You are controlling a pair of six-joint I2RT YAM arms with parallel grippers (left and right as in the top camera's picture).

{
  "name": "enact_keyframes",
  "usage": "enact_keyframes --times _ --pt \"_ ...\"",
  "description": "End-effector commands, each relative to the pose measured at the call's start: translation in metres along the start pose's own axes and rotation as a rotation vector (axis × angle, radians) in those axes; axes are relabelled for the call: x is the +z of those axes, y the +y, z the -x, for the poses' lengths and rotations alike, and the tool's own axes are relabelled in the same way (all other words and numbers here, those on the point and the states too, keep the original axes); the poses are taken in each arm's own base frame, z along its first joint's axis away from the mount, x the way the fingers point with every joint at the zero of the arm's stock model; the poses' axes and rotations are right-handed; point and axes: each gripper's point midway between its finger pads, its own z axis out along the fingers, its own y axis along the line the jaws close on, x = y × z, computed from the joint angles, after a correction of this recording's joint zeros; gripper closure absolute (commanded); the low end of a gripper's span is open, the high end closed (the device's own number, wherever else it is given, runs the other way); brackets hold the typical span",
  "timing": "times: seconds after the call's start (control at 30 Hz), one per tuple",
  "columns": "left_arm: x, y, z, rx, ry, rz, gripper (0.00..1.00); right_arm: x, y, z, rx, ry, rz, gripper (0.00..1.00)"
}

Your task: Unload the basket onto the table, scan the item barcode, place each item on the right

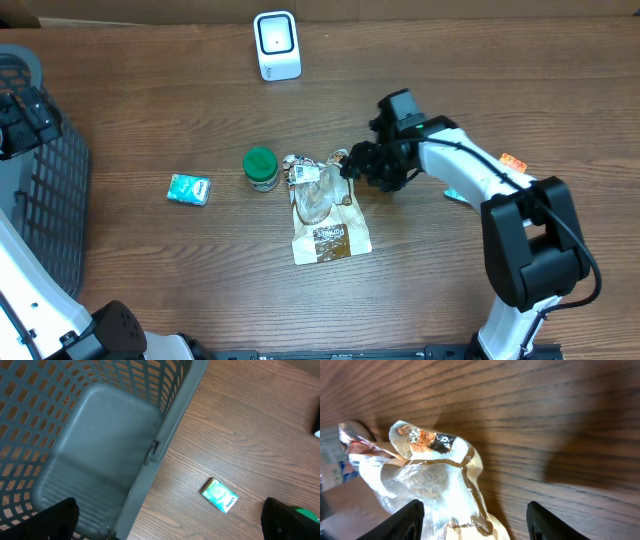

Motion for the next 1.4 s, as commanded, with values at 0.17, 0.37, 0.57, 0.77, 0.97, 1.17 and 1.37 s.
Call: enact_keyframes --times 0.17,0.37,0.57,0.77,0.97,1.17,1.37 --pt "-0.001 0.001 0.003 0.011 -0.009 0.004 0.0 -0.008 0.001 -0.012 0.009 0.085 0.065 0.36" --pt "-0.001 0.001 0.003 0.011 -0.009 0.004 0.0 -0.007 -0.012 -0.015 0.022 0.084 -0.011 0.3" --pt "-0.001 0.001 0.003 0.011 -0.009 0.004 0.0 -0.007 -0.024 -0.006 -0.03 0.038 -0.079 0.25" --pt "-0.002 0.018 0.007 0.092 -0.02 0.106 0.0 -0.007 -0.024 -0.007 -0.067 0.043 -0.081 0.24" --pt "-0.002 0.019 0.007 0.092 -0.02 0.11 0.0 -0.008 -0.026 -0.008 -0.073 0.047 -0.09 0.24" --pt "-0.002 -0.014 0.011 -0.029 -0.043 -0.085 0.0 -0.009 -0.03 -0.009 -0.078 0.054 -0.094 0.23" --pt "-0.012 -0.058 0.01 -0.184 -0.008 -0.347 0.0 -0.015 -0.042 -0.01 -0.03 0.073 -0.107 0.24"
